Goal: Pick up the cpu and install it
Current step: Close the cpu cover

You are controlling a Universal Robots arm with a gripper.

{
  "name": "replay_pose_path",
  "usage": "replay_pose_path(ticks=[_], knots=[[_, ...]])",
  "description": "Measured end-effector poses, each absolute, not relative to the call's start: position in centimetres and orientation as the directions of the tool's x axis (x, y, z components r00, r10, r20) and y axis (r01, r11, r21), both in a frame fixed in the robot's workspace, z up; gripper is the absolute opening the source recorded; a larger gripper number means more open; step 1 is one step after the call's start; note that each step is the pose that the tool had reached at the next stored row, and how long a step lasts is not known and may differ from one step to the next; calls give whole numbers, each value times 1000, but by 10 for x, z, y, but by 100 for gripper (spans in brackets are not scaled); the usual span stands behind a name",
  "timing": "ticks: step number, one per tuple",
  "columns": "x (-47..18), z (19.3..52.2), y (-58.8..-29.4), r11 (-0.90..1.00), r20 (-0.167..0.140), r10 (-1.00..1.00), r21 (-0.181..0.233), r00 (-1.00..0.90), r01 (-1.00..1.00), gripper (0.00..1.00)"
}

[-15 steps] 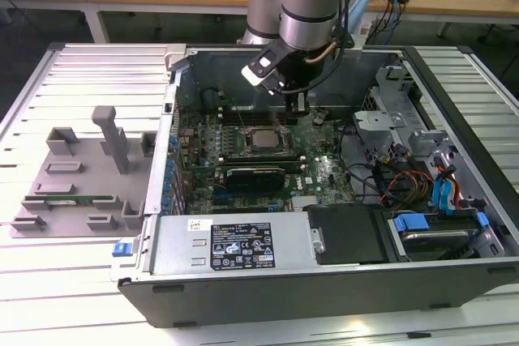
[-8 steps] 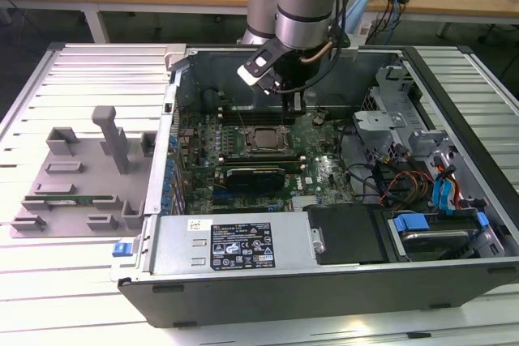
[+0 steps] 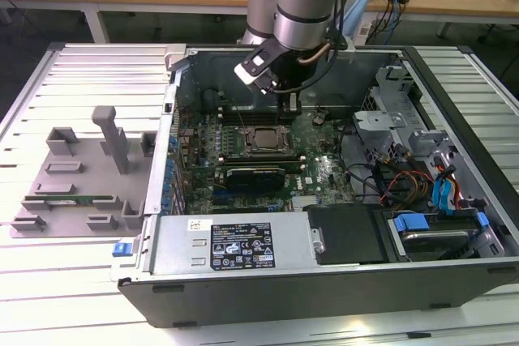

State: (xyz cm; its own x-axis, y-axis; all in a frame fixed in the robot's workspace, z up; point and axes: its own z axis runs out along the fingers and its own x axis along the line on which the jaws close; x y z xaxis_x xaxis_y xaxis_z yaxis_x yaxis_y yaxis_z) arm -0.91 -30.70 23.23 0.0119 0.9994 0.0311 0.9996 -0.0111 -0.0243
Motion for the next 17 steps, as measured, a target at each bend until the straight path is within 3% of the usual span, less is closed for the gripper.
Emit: replay_pose_path(ticks=[7,17], knots=[[-29,231,-315,-2,31,1000,-23,3,1000,11],[-29,231,-315,309,31,951,-23,-309,951,11]])
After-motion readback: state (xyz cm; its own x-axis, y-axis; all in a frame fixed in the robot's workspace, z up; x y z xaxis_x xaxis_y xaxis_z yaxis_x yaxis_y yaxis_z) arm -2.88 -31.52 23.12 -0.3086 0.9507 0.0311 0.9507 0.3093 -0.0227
